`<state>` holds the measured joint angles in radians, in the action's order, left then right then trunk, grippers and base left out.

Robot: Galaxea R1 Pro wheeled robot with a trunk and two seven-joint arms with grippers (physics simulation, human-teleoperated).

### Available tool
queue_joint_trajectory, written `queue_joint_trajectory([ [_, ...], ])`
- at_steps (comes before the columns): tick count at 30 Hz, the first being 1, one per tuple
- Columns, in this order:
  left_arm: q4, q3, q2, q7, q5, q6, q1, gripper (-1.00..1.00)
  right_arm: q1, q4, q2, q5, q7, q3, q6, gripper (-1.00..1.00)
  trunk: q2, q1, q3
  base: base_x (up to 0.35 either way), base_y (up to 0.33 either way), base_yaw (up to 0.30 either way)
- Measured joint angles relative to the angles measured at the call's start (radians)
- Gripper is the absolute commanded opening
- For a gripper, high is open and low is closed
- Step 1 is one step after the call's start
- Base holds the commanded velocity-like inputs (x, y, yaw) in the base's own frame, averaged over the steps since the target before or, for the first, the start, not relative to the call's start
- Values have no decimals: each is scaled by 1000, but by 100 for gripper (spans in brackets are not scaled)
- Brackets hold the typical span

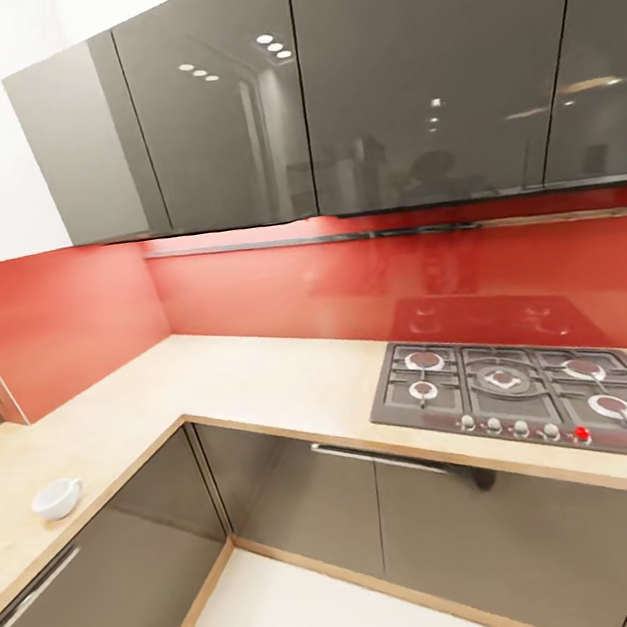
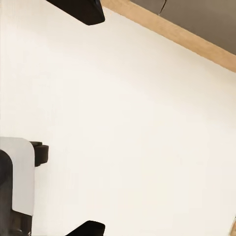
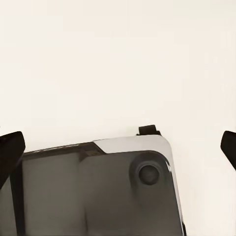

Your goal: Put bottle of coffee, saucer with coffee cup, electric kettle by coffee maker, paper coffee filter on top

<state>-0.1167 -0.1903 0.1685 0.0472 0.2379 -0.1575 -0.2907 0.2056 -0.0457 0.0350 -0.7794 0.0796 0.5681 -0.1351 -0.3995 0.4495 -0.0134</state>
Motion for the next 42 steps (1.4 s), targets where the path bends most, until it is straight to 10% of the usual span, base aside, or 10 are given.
queue_joint_trajectory([
  [42, 0, 0, 1, 0, 2, -18, 1, 100, 0, 1, 0, 0, 0, -1, 0, 100, 0, 1, 0, -35, -52, 278],
])
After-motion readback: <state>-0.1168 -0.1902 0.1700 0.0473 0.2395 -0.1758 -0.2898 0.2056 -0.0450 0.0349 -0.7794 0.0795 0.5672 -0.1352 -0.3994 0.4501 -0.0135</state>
